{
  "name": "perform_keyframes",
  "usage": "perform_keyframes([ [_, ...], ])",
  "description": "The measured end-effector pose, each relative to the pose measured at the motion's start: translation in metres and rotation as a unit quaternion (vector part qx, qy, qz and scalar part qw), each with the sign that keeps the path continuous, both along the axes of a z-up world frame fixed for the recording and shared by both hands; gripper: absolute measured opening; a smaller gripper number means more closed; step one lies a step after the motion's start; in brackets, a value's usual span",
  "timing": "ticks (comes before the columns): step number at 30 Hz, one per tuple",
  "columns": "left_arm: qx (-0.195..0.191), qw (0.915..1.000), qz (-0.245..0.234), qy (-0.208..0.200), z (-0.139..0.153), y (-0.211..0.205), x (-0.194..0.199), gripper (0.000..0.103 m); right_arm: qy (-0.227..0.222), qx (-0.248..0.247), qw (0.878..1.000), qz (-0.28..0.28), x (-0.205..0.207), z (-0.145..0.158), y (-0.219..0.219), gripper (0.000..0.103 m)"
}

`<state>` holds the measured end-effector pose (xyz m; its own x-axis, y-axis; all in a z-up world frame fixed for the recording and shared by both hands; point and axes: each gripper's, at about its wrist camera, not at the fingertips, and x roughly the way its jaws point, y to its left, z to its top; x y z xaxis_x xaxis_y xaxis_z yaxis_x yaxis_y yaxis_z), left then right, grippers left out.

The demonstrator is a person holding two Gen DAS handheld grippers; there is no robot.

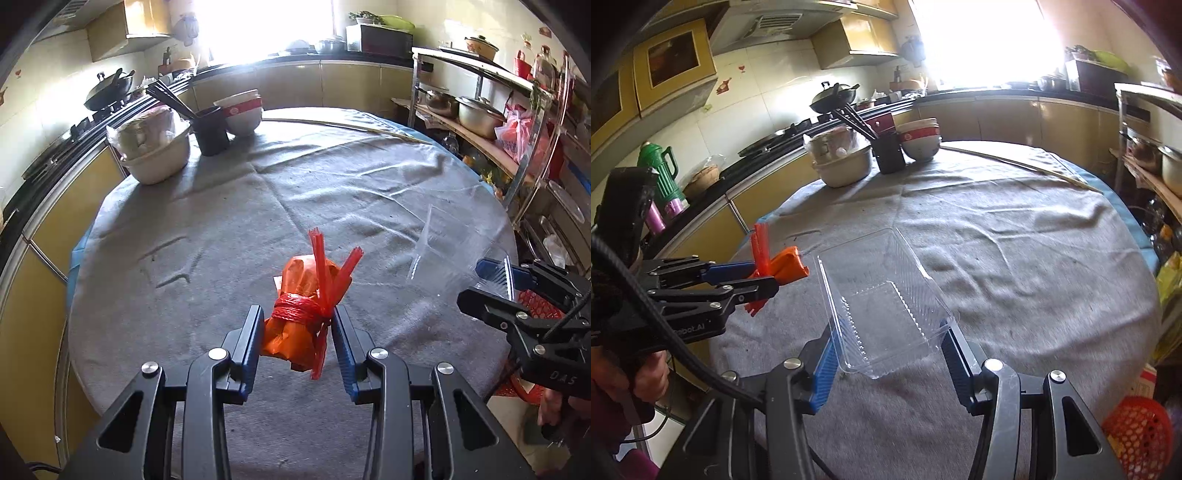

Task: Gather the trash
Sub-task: 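Carry the mesh bag and plastic tray over the red basket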

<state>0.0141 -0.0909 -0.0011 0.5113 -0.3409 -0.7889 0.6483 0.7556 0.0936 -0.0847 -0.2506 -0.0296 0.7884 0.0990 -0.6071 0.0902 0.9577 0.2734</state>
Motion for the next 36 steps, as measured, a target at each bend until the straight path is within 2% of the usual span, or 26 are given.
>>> perform_keyframes([
  [11, 0.019, 0.9994, -0.026, 0.011, -0.011, -0.029, -0.016, 0.039, -0.006, 0.012, 1.0, -0.024, -0.028, -0.001, -0.014, 0.056],
  [23, 0.038, 0.9974, -0.06, 0.017, -0.018, -0.063, -0.032, 0.039, 0.001, 0.035, 0.997, -0.071, -0.06, -0.01, -0.05, 0.056],
  [36, 0.052, 0.9926, -0.109, 0.005, -0.015, -0.104, -0.055, 0.039, 0.006, 0.051, 0.992, -0.113, -0.097, -0.015, -0.081, 0.056],
])
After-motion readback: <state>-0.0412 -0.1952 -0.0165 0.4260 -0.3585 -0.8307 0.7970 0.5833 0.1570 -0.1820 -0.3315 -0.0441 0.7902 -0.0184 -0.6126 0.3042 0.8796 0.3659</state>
